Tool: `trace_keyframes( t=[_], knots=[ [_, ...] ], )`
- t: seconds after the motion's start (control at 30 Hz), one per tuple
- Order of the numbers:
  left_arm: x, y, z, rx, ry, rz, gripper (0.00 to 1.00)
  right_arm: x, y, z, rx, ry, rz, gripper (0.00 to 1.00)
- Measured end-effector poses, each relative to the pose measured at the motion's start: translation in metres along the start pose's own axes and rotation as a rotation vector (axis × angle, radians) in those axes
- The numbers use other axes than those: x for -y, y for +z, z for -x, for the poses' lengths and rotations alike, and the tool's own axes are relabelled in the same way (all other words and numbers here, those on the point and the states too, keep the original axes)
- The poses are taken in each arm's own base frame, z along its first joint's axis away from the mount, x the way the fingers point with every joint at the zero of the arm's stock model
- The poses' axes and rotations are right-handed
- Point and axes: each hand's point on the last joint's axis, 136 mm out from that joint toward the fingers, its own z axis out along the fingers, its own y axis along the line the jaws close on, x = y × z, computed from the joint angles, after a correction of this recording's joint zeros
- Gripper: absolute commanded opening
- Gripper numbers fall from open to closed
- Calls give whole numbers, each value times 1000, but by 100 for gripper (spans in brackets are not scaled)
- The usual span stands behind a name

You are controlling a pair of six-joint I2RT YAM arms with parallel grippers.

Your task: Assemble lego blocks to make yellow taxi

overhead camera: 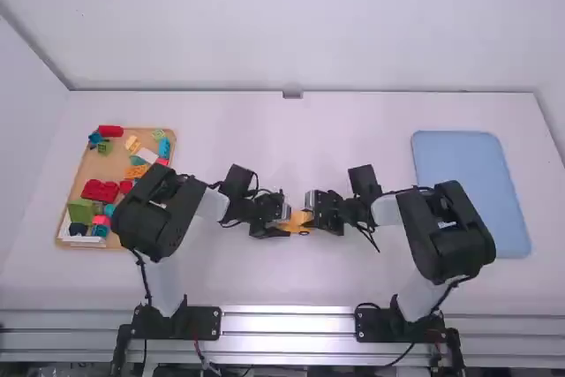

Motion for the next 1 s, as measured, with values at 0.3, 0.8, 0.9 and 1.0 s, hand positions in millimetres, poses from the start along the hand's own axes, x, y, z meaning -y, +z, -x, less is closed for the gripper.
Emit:
trace_keyframes(
  t=[0.3, 0.8, 0.9, 1.0],
  knots=[
    [4, 0, 1, 3, -20, -23, 41, -3, 0, 0, 1, 16, 12, 0],
    [4, 0, 0, 0, -9, -21, 42, -10, 0, -1, -6, 52, 43, 0],
    [2, 0, 0, -4, -6, -14, 42, -12, -1, -1, -15, 79, 59, 0],
    [2, 0, 0, -5, -5, -13, 42, -14, 0, -1, -15, 81, 65, 0]
  ],
)
